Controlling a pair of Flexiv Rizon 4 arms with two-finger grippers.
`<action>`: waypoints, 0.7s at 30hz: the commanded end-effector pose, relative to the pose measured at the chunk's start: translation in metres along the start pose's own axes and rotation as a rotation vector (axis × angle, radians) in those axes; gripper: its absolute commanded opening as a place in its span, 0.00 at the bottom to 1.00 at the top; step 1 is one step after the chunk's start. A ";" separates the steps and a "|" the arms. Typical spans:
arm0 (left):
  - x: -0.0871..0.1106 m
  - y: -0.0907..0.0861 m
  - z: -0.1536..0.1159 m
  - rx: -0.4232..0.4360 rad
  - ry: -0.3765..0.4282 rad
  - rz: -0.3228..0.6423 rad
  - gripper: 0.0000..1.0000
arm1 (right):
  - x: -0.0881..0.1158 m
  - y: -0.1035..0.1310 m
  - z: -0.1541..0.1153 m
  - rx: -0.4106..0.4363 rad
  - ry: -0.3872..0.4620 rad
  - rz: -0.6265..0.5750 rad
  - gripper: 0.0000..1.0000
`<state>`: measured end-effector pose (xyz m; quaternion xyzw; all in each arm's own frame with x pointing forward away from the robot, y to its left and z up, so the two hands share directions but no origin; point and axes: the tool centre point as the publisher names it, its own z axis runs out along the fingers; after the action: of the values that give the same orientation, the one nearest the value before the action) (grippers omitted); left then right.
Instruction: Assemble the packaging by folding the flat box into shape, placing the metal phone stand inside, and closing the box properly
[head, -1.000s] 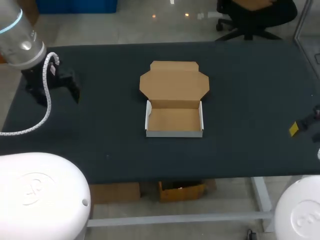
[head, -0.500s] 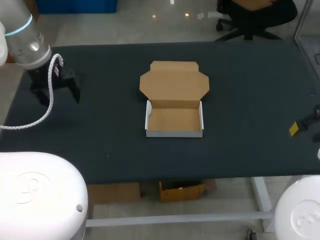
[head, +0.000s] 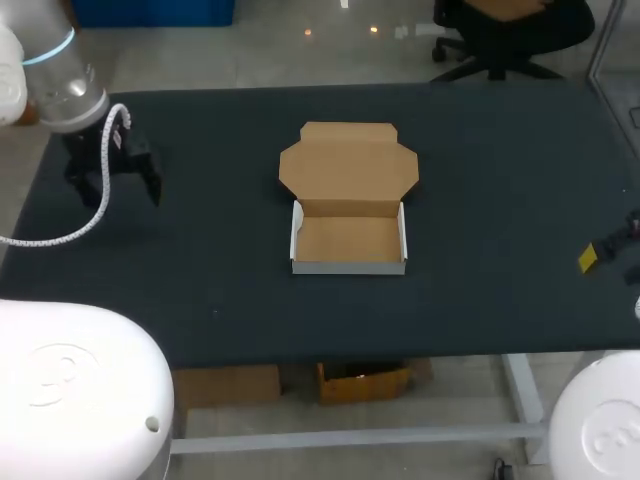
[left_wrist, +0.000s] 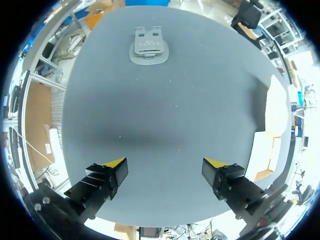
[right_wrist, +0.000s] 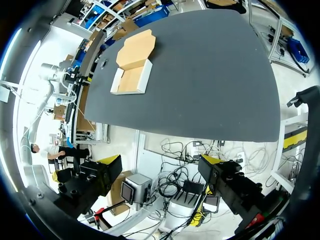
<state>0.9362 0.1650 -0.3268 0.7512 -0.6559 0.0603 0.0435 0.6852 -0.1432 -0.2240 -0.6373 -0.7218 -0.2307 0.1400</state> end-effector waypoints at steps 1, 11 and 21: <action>0.001 -0.004 0.000 -0.018 -0.006 0.000 1.00 | 0.000 -0.001 -0.001 0.000 0.001 -0.001 1.00; 0.001 -0.004 0.000 -0.018 -0.006 0.000 1.00 | 0.000 -0.001 -0.001 0.000 0.001 -0.001 1.00; 0.003 -0.003 0.004 -0.010 -0.028 0.000 1.00 | 0.000 -0.001 -0.001 0.000 0.001 -0.001 1.00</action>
<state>0.9394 0.1663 -0.3285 0.7513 -0.6565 0.0517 0.0438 0.6853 -0.1432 -0.2240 -0.6374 -0.7218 -0.2307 0.1400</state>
